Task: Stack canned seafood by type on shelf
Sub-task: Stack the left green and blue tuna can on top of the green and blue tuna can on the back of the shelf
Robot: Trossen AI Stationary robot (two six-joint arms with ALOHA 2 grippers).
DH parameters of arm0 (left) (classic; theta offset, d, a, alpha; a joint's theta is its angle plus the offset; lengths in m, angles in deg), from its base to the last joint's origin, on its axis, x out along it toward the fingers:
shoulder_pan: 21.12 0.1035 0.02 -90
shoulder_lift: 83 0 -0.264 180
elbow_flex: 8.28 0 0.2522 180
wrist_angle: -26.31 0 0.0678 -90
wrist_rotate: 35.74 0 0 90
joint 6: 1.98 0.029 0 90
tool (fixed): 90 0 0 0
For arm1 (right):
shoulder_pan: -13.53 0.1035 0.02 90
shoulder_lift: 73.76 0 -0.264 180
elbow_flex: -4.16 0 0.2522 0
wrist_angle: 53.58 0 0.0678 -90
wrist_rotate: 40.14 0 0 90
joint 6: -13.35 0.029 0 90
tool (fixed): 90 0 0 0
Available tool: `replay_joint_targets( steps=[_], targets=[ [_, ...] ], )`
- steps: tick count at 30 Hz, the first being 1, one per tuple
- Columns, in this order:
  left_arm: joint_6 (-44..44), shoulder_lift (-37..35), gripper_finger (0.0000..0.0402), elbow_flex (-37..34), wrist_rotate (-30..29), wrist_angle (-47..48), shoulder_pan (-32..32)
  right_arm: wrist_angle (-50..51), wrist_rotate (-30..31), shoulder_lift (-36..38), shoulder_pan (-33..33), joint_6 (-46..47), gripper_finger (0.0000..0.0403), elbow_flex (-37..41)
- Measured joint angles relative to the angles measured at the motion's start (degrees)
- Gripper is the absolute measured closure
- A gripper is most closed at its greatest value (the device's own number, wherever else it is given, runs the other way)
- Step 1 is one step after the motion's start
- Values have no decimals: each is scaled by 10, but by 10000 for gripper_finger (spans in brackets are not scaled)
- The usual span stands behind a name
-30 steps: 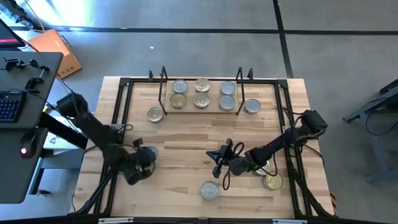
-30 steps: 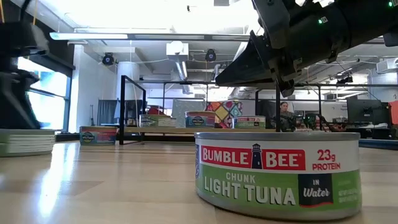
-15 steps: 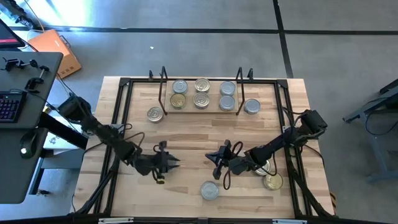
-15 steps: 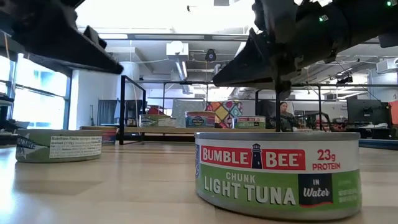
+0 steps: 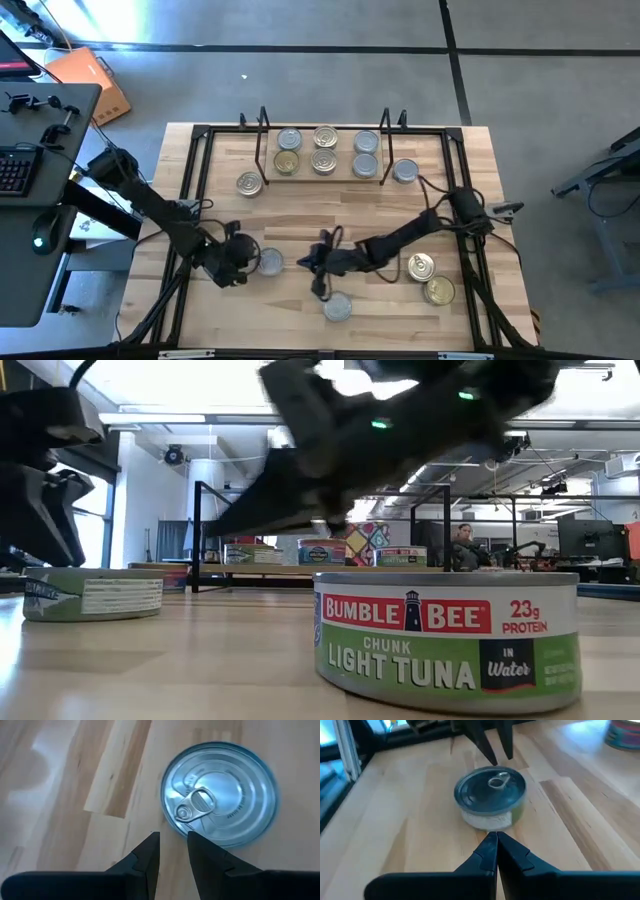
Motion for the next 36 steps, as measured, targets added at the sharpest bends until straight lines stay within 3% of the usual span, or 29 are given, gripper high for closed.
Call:
replay_joint_targets(
  steps=[10, 19, 27, 36],
  targets=[
    [-1, 67, 310, 0, -84, -107, -10, 151, -27, -49, -39, 3, 402, -132],
    [30, 96, 310, 1, -87, -158, 7, 195, -70, -50, -56, 21, 402, -133],
    [43, 96, 310, 0, -85, -160, 5, 218, -58, -50, -54, 43, 402, -133],
    [196, 96, 310, 55, -90, -185, -18, 257, -41, -47, -55, 68, 402, -135]
  ],
)
